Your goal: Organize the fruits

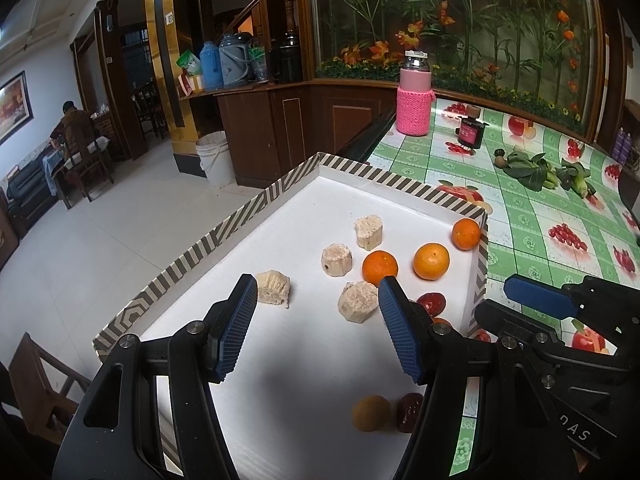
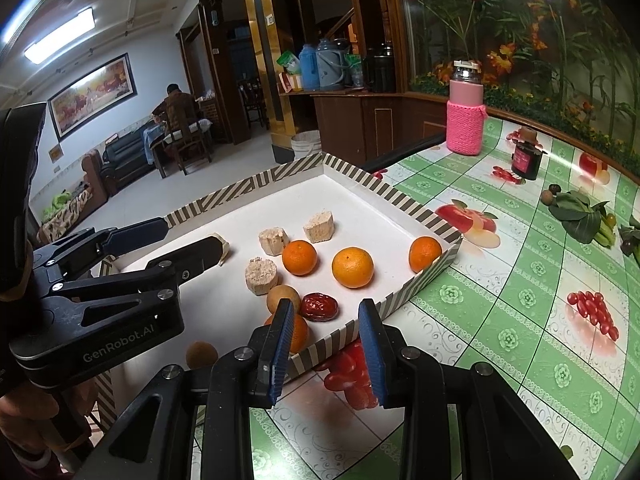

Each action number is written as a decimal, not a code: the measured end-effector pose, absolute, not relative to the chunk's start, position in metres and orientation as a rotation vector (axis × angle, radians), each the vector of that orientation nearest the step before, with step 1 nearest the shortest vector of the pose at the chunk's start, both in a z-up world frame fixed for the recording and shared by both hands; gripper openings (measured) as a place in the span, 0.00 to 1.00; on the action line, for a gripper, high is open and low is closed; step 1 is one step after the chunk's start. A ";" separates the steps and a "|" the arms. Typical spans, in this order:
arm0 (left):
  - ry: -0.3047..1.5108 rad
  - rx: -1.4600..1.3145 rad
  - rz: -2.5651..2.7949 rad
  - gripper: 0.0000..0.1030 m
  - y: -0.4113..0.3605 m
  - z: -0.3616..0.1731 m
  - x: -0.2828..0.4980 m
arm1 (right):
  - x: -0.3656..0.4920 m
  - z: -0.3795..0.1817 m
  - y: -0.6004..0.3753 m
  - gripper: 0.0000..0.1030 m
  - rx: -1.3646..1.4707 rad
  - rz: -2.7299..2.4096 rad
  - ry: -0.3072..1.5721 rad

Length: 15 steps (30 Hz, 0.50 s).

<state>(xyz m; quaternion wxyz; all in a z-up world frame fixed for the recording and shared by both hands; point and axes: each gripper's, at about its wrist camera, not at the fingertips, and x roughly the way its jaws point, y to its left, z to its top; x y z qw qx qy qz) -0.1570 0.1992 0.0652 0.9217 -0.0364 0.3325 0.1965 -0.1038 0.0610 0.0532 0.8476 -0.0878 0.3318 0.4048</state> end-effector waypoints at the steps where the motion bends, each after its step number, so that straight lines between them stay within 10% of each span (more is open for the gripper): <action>1: 0.683 -0.073 0.406 0.62 0.199 0.065 -0.157 | -0.104 0.054 0.061 0.31 -0.185 0.852 0.698; 15: 0.681 -0.080 0.402 0.62 0.200 0.067 -0.158 | -0.102 0.052 0.064 0.31 -0.191 0.854 0.703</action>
